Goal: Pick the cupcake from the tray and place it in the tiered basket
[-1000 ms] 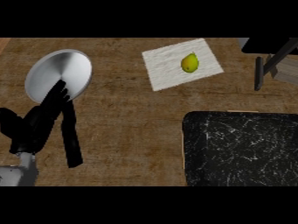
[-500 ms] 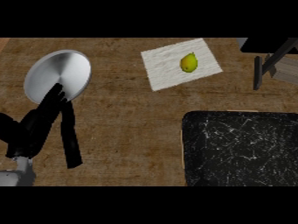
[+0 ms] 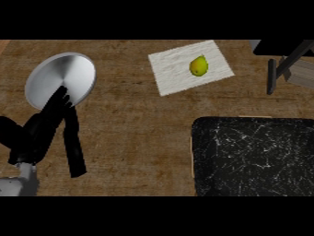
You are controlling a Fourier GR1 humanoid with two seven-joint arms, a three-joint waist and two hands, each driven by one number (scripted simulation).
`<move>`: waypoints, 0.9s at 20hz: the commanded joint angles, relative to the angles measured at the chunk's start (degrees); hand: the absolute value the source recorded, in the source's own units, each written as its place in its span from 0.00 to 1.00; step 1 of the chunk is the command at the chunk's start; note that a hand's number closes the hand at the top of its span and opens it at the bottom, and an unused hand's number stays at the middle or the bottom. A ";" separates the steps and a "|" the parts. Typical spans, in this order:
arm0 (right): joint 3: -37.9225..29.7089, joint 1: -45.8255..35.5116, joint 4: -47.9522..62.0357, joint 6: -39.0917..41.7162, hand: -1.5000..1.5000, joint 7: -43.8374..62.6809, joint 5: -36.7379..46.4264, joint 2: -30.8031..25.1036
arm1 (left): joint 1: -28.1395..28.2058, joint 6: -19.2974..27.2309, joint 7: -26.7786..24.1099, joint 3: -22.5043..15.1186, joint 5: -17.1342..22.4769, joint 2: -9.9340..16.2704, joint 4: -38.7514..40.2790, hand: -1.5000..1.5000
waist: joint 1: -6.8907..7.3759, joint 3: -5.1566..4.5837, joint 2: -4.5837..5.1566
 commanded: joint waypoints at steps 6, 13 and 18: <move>-5.27 -7.73 6.38 -0.66 0.00 4.42 -2.71 2.35 | -2.46 -1.69 1.86 1.50 0.95 0.81 0.53 0.50 | 0.24 0.01 0.07; -14.69 -9.49 12.93 2.75 0.00 9.24 -11.02 -2.77 | -0.89 -1.35 -0.78 1.74 0.29 -0.28 1.39 0.50 | 0.42 0.06 0.25; -20.05 -12.50 14.90 -0.71 0.00 15.42 -15.56 -5.98 | -0.83 -1.17 1.01 0.14 -0.29 -1.01 -0.88 0.50 | 0.58 0.07 0.29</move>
